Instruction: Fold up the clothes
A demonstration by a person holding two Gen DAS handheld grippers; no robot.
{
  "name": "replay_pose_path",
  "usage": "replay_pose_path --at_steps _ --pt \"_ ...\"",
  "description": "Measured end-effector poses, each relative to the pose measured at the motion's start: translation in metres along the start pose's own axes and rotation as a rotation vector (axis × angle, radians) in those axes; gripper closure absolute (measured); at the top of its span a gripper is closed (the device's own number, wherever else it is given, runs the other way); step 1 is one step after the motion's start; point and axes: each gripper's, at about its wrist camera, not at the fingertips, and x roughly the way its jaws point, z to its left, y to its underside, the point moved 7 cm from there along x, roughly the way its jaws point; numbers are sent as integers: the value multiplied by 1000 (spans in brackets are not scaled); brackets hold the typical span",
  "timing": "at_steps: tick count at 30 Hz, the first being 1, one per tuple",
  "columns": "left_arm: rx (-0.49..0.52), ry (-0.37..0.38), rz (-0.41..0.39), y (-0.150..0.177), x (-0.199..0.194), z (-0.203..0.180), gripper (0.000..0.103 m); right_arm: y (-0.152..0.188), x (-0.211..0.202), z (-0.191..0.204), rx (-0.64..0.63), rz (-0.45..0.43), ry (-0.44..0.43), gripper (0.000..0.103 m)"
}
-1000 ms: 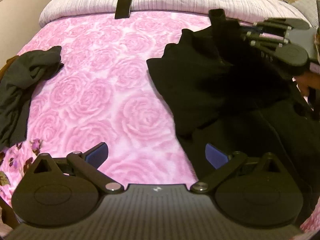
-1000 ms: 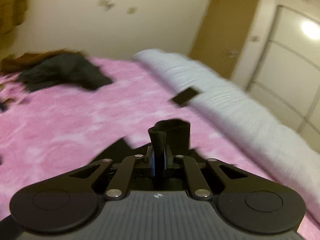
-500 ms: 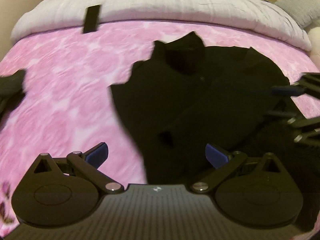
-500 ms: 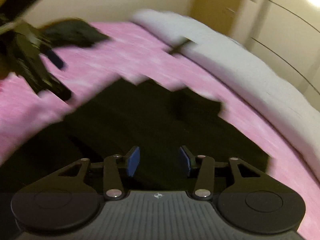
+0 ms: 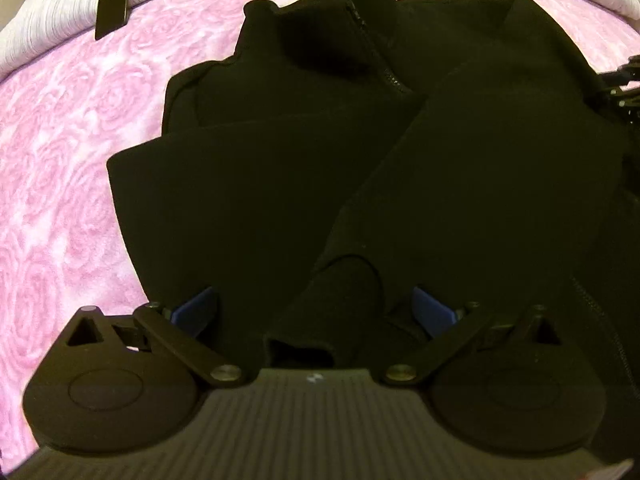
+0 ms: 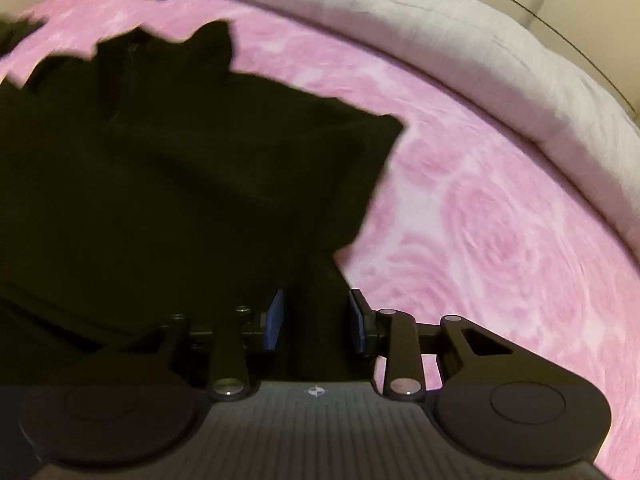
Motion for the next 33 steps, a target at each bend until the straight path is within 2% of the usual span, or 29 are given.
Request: replay_pose_path --at_steps 1,4,5,6,7,9,11,15,18,20,22,24,27,30,33 --pt "-3 -2 -5 -1 -3 0 1 -1 -4 -4 27 -10 6 69" --pt "-11 -2 -41 -4 -14 -1 1 -24 -27 -7 57 -152 3 70" --pt "-9 -1 -45 -5 -15 -2 1 -32 -28 -4 41 -170 1 71" --pt "-4 1 -43 -6 -13 -4 1 -38 -22 -1 18 -165 -16 74" --pt "2 2 -42 -6 -12 -6 1 -40 -9 0 1 -138 -26 83" --pt "18 4 -37 -7 -6 -9 1 -42 20 -1 -31 -76 -40 84" --pt "32 6 -34 -7 -2 -13 1 -35 47 -16 -6 10 24 85" --pt "38 -2 -66 -9 -13 -14 1 -38 19 -41 131 -74 73 82" --pt "20 -5 -121 -8 -33 -14 1 -35 -22 -19 101 -162 4 81" --pt "11 9 -135 -4 -41 -17 1 -21 -29 6 31 -142 -53 82" --pt "39 2 -113 2 -35 -24 1 1 -20 26 -58 -78 -70 77" --pt "105 -31 -85 9 -22 -28 1 24 -2 30 -90 -6 -60 78" --pt "169 -43 -79 19 -11 -30 0 31 -12 28 -91 -11 -35 78" --pt "141 -44 -87 26 -19 -23 0 38 -35 30 -87 -8 -27 76" --pt "59 -33 -81 39 -36 -14 0 49 -61 30 -49 16 -29 71"
